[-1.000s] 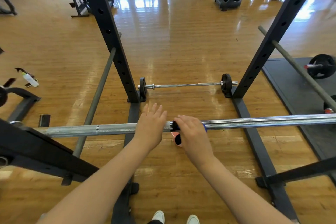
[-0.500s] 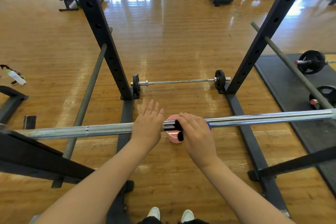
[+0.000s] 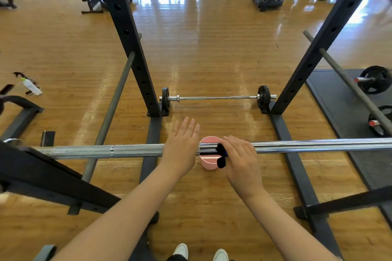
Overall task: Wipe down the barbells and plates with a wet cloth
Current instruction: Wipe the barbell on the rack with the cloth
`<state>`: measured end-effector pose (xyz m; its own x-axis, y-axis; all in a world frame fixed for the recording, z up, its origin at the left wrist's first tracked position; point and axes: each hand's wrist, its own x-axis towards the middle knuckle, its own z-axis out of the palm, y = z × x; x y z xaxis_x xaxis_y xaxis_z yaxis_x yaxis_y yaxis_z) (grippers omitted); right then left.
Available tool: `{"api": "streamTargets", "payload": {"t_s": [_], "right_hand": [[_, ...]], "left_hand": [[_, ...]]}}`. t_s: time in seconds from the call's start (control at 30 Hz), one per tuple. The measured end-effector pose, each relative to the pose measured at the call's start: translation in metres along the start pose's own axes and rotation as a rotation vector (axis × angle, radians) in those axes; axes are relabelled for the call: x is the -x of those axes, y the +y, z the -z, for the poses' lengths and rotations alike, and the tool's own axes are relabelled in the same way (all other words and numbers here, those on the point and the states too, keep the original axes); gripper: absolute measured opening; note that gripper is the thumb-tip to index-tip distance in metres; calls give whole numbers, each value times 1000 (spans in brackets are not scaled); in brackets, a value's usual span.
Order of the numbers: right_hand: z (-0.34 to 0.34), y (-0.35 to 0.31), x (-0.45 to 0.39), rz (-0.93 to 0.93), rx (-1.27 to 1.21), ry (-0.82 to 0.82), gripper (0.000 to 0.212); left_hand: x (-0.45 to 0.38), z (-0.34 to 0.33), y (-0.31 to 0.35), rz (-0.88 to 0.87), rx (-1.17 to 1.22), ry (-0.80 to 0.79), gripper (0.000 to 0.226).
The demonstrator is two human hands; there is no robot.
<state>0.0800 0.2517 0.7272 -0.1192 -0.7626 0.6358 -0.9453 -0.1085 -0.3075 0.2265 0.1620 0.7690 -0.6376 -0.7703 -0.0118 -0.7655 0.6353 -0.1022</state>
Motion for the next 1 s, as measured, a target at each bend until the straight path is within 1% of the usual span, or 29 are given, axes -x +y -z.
{"api": "streamTargets", "payload": {"t_s": [0.07,0.1,0.2,0.27,0.33,0.37,0.47,0.53,0.6,0.63,0.7,0.77,0.8,0.9,1.0], "right_hand": [[-1,-10,-4,-55,-31,16,30],[-4,-17,-7,-59,-48,-7,29],[-16,-31,-9,27,-25,-117,30],[-20,-28,-8,76,-11,-137,30],[-19,-19,-6,88,-12,-135,29],[-16,-14,-4,82,-5,-120,29],[-4,-2,-1,62,-10,-24,30],[5,1,-3,56,-24,24,29],[10,0,-5,23,-31,52,28],[10,-3,-6,-7,-34,57,28],[1,-15,-9,-32,-52,19,30],[-13,-28,-8,14,-61,-78,32],[-19,-31,-7,47,-51,-114,32],[-20,-19,-3,69,-35,-135,32],[0,3,-1,41,-26,-3,30]], "left_hand": [[5,-7,0,29,0,125,75],[5,-12,-1,12,27,193,72],[2,-19,-3,-51,51,272,62],[0,-16,-2,-44,77,226,61],[3,-8,0,-24,100,96,56],[2,-8,0,-24,98,41,53],[-4,-1,-2,-37,99,-32,47],[-8,2,-6,-60,86,-77,50],[-8,2,-7,-85,59,-84,60],[-6,2,-6,-91,33,-54,66],[-1,-4,-7,-103,-23,92,73],[1,-12,-8,-114,14,245,70],[1,-14,-8,-117,34,282,66],[1,-15,-8,-121,44,288,61],[-1,-18,-8,-118,47,284,61]]}}
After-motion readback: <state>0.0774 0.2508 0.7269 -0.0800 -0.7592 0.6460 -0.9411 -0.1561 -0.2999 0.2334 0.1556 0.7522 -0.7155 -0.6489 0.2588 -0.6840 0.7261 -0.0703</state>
